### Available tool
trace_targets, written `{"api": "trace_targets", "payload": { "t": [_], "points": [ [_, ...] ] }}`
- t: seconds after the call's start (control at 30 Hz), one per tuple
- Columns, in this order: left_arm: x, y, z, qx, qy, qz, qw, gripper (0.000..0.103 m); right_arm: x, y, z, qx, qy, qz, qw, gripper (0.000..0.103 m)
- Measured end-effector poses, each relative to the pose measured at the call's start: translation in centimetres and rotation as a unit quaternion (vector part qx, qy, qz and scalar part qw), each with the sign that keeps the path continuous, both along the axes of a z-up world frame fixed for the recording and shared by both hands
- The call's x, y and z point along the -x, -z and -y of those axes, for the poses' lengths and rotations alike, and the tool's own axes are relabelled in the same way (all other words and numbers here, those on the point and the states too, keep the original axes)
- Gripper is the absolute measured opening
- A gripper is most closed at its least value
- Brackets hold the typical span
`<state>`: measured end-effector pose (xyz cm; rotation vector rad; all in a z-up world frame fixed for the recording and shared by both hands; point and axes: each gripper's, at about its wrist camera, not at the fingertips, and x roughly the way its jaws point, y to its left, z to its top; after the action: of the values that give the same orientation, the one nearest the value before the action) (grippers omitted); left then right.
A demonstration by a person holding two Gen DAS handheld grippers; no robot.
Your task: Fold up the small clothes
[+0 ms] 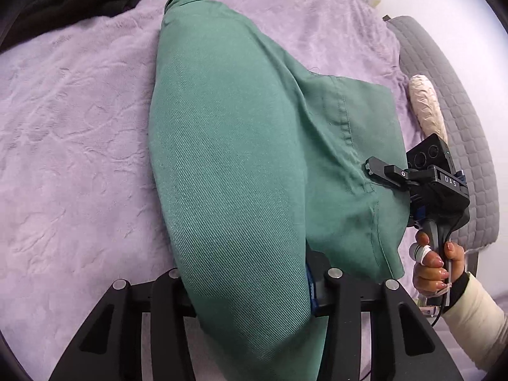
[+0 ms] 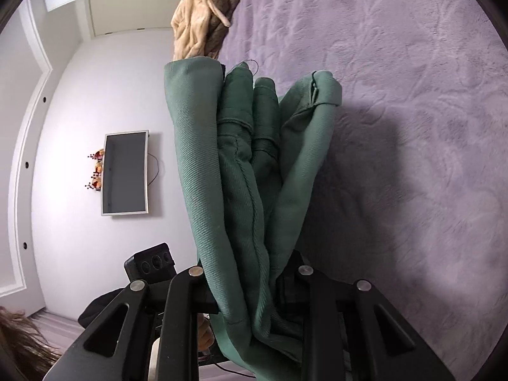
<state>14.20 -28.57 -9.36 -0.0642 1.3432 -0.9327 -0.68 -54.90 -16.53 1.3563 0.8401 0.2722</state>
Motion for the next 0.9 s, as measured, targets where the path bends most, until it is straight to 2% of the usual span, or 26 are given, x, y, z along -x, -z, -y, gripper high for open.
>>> {"api": "trace_targets", "payload": {
  "t": [0.17,0.33,0.47,0.6,0.67,0.7,0.77,0.8,0.9],
  "points": [
    [1.1,-2.2,-5.7,0.013,-0.005,0.005,0.9999,0.048,0.4,-2.1,-3.9,-0.006,-0.009,0.016,1.0,0.026],
    [2.4,-2.9,-12.5,-0.003,-0.001,0.002,1.0,0.048,0.6,-1.8,-10.3,-0.033,-0.015,0.01,0.999,0.026],
    [3.7,-2.1,-18.9,-0.022,-0.003,-0.009,0.9997,0.048,0.6,-0.2,-16.3,-0.061,-0.018,-0.002,0.998,0.026],
    [4.7,0.6,-24.0,-0.055,-0.007,-0.025,0.9981,0.048,0.3,2.5,-21.4,-0.067,-0.029,-0.039,0.997,0.028],
    [4.9,2.4,-25.7,-0.086,-0.016,-0.034,0.9955,0.051,-0.1,3.8,-22.6,-0.042,-0.038,-0.082,0.995,0.029],
    [5.0,3.1,-26.6,-0.094,-0.021,-0.043,0.9945,0.053,0.0,4.0,-22.8,-0.011,-0.039,-0.111,0.993,0.033],
    [5.2,2.5,-28.1,-0.077,-0.035,-0.047,0.9953,0.053,0.4,2.9,-22.5,0.044,-0.034,-0.141,0.988,0.056],
    [5.4,1.8,-28.7,-0.07,-0.034,-0.039,0.9962,0.053,0.8,1.9,-22.3,0.076,-0.029,-0.146,0.986,0.074],
    [5.3,-0.4,-29.6,-0.064,-0.04,-0.001,0.9971,0.053,1.6,-1.8,-21.4,0.167,-0.003,-0.14,0.976,0.074]
  ]
}}
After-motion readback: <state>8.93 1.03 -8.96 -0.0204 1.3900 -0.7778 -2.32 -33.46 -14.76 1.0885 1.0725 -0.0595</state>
